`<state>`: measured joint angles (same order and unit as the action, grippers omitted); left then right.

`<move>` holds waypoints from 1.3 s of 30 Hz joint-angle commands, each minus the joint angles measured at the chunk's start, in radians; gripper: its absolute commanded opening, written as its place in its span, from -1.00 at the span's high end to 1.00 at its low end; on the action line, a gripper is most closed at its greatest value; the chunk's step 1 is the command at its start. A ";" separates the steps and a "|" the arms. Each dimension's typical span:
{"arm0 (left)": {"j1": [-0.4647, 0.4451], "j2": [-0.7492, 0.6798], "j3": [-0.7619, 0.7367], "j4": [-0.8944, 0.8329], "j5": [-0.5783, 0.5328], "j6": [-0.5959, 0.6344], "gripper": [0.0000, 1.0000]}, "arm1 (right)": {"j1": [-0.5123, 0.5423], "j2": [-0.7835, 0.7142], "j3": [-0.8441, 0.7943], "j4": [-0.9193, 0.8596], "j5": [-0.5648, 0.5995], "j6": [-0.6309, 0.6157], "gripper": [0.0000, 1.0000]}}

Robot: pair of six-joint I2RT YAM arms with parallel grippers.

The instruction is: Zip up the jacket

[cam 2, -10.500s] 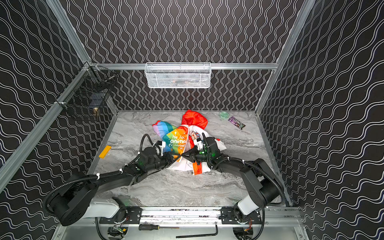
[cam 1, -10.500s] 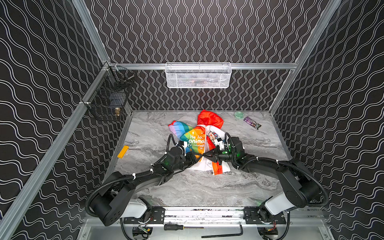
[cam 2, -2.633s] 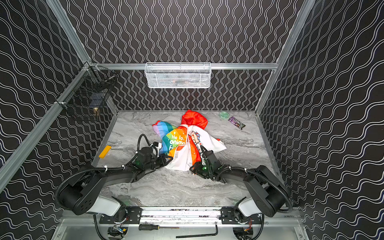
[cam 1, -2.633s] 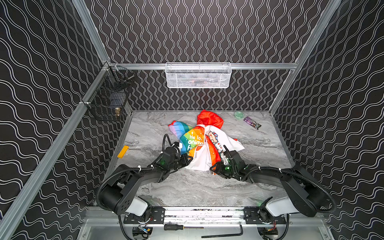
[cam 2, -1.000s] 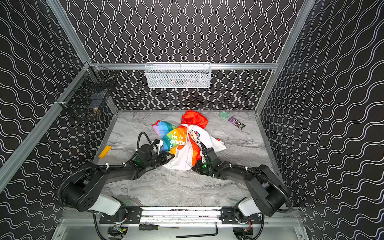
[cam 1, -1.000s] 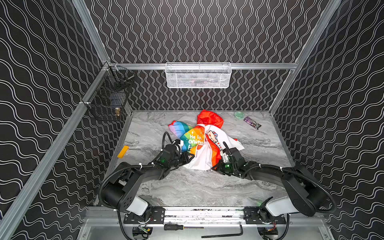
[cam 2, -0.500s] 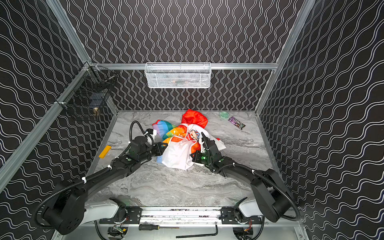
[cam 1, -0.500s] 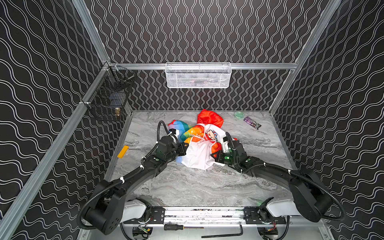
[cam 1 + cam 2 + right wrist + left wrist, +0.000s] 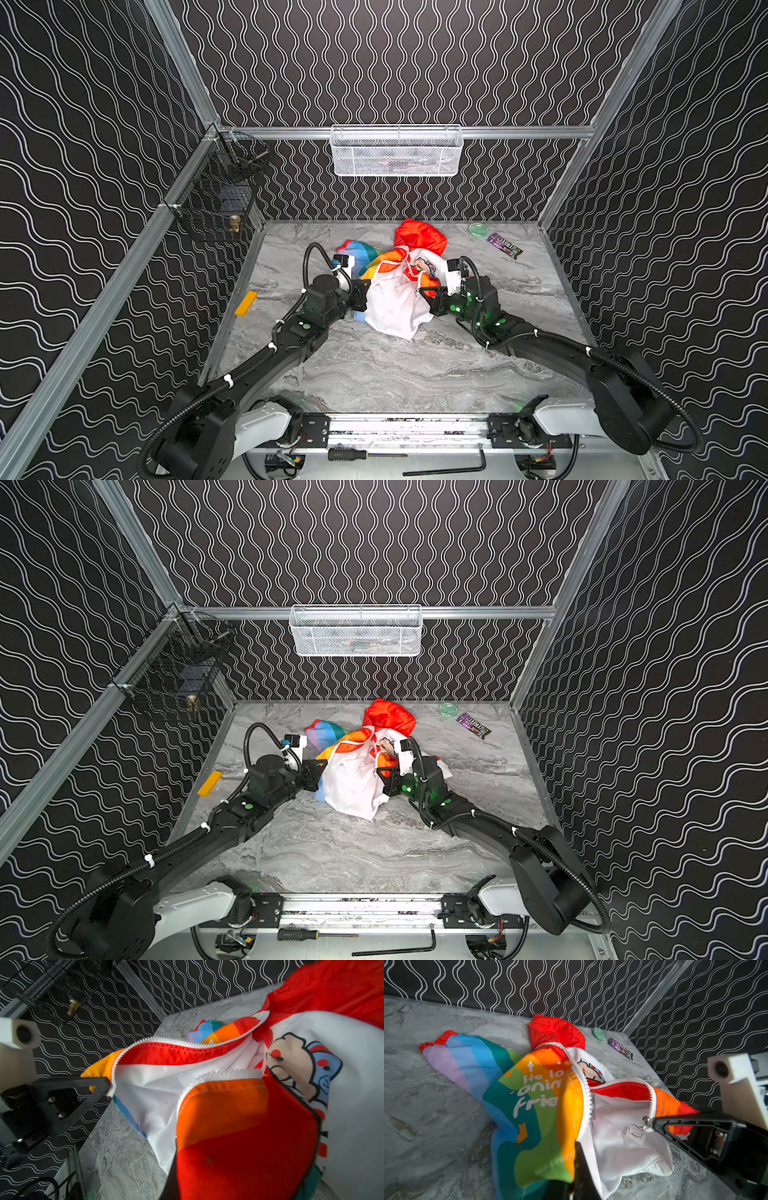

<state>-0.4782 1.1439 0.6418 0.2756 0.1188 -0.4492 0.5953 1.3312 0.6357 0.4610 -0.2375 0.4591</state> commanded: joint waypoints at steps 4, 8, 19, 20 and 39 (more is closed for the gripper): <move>0.002 0.010 -0.036 0.270 0.096 -0.086 1.00 | -0.046 -0.035 -0.091 0.358 -0.142 0.094 1.00; 0.001 0.042 -0.050 0.441 0.171 -0.121 1.00 | -0.066 -0.037 -0.093 0.453 -0.222 0.143 1.00; 0.008 0.169 0.001 0.706 0.271 -0.195 1.00 | -0.100 -0.079 -0.118 0.543 -0.172 0.068 1.00; 0.008 0.173 0.004 0.706 0.274 -0.195 1.00 | -0.100 -0.082 -0.114 0.514 -0.148 0.048 1.00; 0.015 0.269 -0.001 0.968 0.322 -0.254 1.00 | -0.152 0.202 -0.075 1.146 -0.462 0.428 1.00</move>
<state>-0.4660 1.3937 0.6346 1.0973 0.4110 -0.6666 0.4423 1.5070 0.5472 1.3556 -0.6151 0.7532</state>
